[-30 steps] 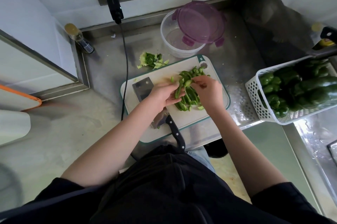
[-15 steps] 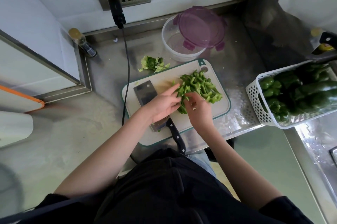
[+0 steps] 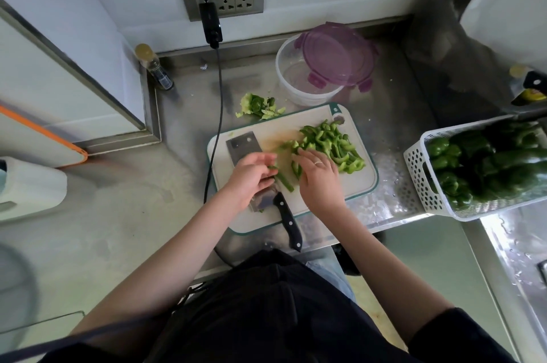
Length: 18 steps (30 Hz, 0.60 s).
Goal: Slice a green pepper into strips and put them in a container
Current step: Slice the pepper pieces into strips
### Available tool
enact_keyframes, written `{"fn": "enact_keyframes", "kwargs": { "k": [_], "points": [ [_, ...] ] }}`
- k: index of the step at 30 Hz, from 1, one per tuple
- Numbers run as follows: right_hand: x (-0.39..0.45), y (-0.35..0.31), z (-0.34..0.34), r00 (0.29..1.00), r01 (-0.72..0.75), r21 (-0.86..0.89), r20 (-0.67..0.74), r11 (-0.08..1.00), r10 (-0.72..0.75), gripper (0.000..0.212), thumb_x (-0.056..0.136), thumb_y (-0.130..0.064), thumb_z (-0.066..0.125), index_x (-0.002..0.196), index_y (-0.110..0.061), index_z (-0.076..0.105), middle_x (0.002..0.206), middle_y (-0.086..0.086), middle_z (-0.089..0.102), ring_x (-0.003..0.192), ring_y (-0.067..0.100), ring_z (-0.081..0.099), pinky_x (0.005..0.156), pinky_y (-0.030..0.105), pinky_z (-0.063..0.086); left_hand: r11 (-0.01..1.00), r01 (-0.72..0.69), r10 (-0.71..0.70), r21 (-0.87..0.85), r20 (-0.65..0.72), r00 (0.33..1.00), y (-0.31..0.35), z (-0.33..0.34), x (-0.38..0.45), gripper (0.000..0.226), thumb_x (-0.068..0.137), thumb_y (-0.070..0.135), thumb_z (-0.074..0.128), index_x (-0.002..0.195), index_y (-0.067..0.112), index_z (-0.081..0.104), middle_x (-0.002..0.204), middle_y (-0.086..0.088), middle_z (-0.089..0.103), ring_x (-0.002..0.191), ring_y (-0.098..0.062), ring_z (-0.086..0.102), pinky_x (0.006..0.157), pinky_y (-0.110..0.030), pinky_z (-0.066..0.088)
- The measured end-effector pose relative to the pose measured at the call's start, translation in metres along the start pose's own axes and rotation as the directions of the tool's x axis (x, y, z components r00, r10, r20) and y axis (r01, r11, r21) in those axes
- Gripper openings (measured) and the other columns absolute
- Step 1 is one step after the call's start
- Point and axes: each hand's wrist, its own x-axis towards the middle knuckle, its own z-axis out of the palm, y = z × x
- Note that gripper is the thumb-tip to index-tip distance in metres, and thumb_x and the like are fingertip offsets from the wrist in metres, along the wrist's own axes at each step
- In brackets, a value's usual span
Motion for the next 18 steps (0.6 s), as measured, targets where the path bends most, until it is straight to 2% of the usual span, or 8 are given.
{"fn": "enact_keyframes", "kwargs": {
  "k": [2, 4, 6, 9, 11, 14, 16, 18],
  "points": [
    [-0.009, -0.009, 0.000, 1.000, 0.018, 0.129, -0.014, 0.992, -0.016, 0.038, 0.091, -0.014, 0.037, 0.122, -0.016, 0.059, 0.109, 0.010, 0.066, 0.105, 0.031, 0.057, 0.087, 0.041, 0.048, 0.999, -0.037, 0.038, 0.015, -0.078, 0.996, -0.004, -0.010, -0.004, 0.027, 0.091, -0.008, 0.041, 0.098, 0.011, 0.060, 0.096, -0.004, 0.059, 0.077, -0.013, 0.059, 0.070, -0.025, 0.051],
    [-0.019, -0.021, 0.002, 0.987, 0.008, 0.154, 0.160, 0.988, -0.033, 0.036, 0.094, -0.019, 0.044, 0.129, -0.022, 0.049, 0.095, 0.011, 0.064, 0.087, 0.031, 0.059, 0.071, 0.040, 0.052, 0.986, -0.097, 0.119, 0.137, -0.168, 0.979, -0.011, -0.021, -0.005, 0.025, 0.091, -0.005, 0.043, 0.089, 0.014, 0.059, 0.089, -0.003, 0.057, 0.069, -0.012, 0.057, 0.063, -0.025, 0.052],
    [-0.028, -0.028, 0.008, 0.937, -0.019, 0.083, 0.348, 0.996, -0.011, 0.050, 0.093, -0.032, 0.048, 0.140, -0.026, 0.034, 0.108, 0.011, 0.060, 0.099, 0.031, 0.057, 0.075, 0.038, 0.049, 0.924, -0.157, 0.254, 0.350, -0.252, 0.934, -0.022, -0.031, -0.006, 0.024, 0.090, -0.002, 0.045, 0.084, 0.018, 0.056, 0.090, -0.003, 0.055, 0.074, -0.015, 0.057, 0.066, -0.030, 0.052],
    [-0.034, -0.030, 0.017, 0.900, -0.024, -0.033, 0.435, 0.999, 0.036, 0.068, 0.090, -0.032, 0.050, 0.148, -0.023, 0.016, 0.131, 0.016, 0.046, 0.116, 0.034, 0.048, 0.089, 0.042, 0.044, 0.788, -0.131, 0.424, 0.601, -0.376, 0.824, -0.038, -0.039, -0.012, 0.022, 0.084, -0.003, 0.050, 0.102, 0.009, 0.050, 0.107, -0.007, 0.048, 0.096, -0.026, 0.053, 0.076, -0.028, 0.040],
    [-0.033, -0.031, 0.020, 0.878, 0.010, -0.080, 0.478, 0.997, 0.029, 0.074, 0.091, -0.019, 0.048, 0.151, -0.021, 0.006, 0.135, 0.021, 0.042, 0.117, 0.037, 0.048, 0.092, 0.043, 0.043, 0.787, -0.024, 0.399, 0.617, -0.478, 0.783, -0.046, -0.040, -0.017, 0.035, 0.083, -0.002, 0.055, 0.115, 0.001, 0.042, 0.120, -0.015, 0.041, 0.107, -0.033, 0.046, 0.080, -0.029, 0.034],
    [-0.030, -0.031, 0.015, 0.860, 0.023, -0.072, 0.510, 0.997, 0.017, 0.083, 0.088, -0.004, 0.047, 0.151, -0.023, -0.004, 0.135, 0.023, 0.041, 0.111, 0.037, 0.053, 0.089, 0.043, 0.045, 0.805, 0.137, 0.249, 0.577, -0.538, 0.805, -0.053, -0.041, -0.021, 0.038, 0.083, -0.001, 0.054, 0.117, -0.004, 0.037, 0.127, -0.022, 0.035, 0.115, -0.040, 0.039, 0.083, -0.035, 0.033],
    [-0.026, -0.028, 0.008, 0.886, -0.015, -0.037, 0.463, 0.999, 0.031, 0.082, 0.088, -0.003, 0.046, 0.151, -0.021, -0.003, 0.140, 0.023, 0.035, 0.108, 0.038, 0.055, 0.087, 0.042, 0.046, 0.792, 0.201, 0.190, 0.577, -0.544, 0.817, -0.058, -0.041, -0.022, 0.037, 0.085, 0.003, 0.055, 0.116, -0.006, 0.036, 0.127, -0.024, 0.036, 0.115, -0.040, 0.039, 0.080, -0.034, 0.032],
    [-0.021, -0.022, -0.002, 0.915, -0.057, 0.048, 0.402, 0.997, 0.033, 0.079, 0.086, -0.004, 0.048, 0.151, -0.017, 0.003, 0.143, 0.021, 0.032, 0.100, 0.038, 0.059, 0.081, 0.042, 0.049, 0.767, 0.245, 0.157, 0.593, -0.543, 0.825, -0.062, -0.038, -0.021, 0.054, 0.083, 0.015, 0.066, 0.120, -0.010, 0.035, 0.127, -0.025, 0.038, 0.116, -0.040, 0.041, 0.086, -0.038, 0.036]
  ]
}}
